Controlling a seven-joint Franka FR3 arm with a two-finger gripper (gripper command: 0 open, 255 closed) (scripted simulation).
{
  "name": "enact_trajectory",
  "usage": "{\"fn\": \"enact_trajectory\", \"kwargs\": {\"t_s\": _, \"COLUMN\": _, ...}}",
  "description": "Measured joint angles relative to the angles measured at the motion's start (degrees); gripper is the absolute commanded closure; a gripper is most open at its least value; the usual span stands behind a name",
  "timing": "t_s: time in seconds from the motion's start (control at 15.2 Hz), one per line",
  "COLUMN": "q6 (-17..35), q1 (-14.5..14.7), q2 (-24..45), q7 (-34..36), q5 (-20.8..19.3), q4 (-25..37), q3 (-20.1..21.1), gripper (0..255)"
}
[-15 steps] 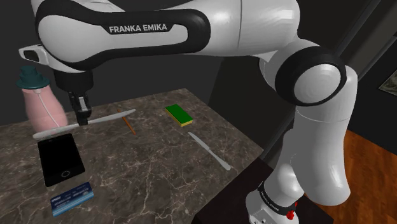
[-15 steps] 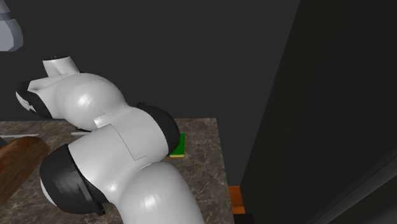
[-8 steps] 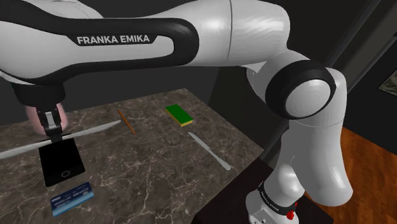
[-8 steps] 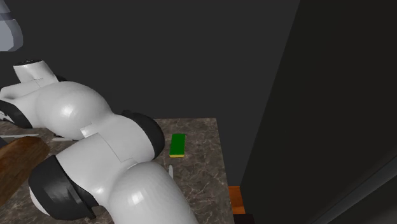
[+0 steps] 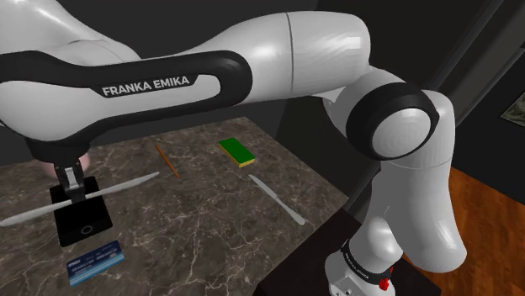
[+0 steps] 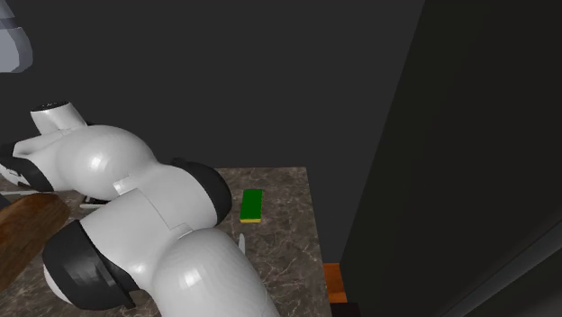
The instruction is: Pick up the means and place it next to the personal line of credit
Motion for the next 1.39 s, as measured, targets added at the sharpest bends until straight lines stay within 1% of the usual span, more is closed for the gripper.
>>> {"fn": "enact_trajectory", "kwargs": {"t_s": 0.46, "q6": 4.97, "q1": -0.05, "q2": 0.99, "q7": -0.02, "q5": -0.09, "q4": -4.00, "q3": -0.07, "gripper": 255}}
{"fn": "enact_trajectory", "kwargs": {"t_s": 0.92, "q6": 5.50, "q1": -0.06, "q2": 1.22, "q7": -0.04, "q5": -0.10, "q4": -4.27, "q3": -0.09, "gripper": 255}}
{"fn": "enact_trajectory", "kwargs": {"t_s": 0.99, "q6": 5.50, "q1": -0.06, "q2": 1.22, "q7": -0.04, "q5": -0.10, "q4": -4.27, "q3": -0.09, "gripper": 0}}
{"fn": "enact_trajectory", "kwargs": {"t_s": 1.39, "q6": 5.50, "q1": -0.06, "q2": 1.22, "q7": -0.04, "q5": -0.10, "q4": -4.27, "q3": -0.09, "gripper": 0}}
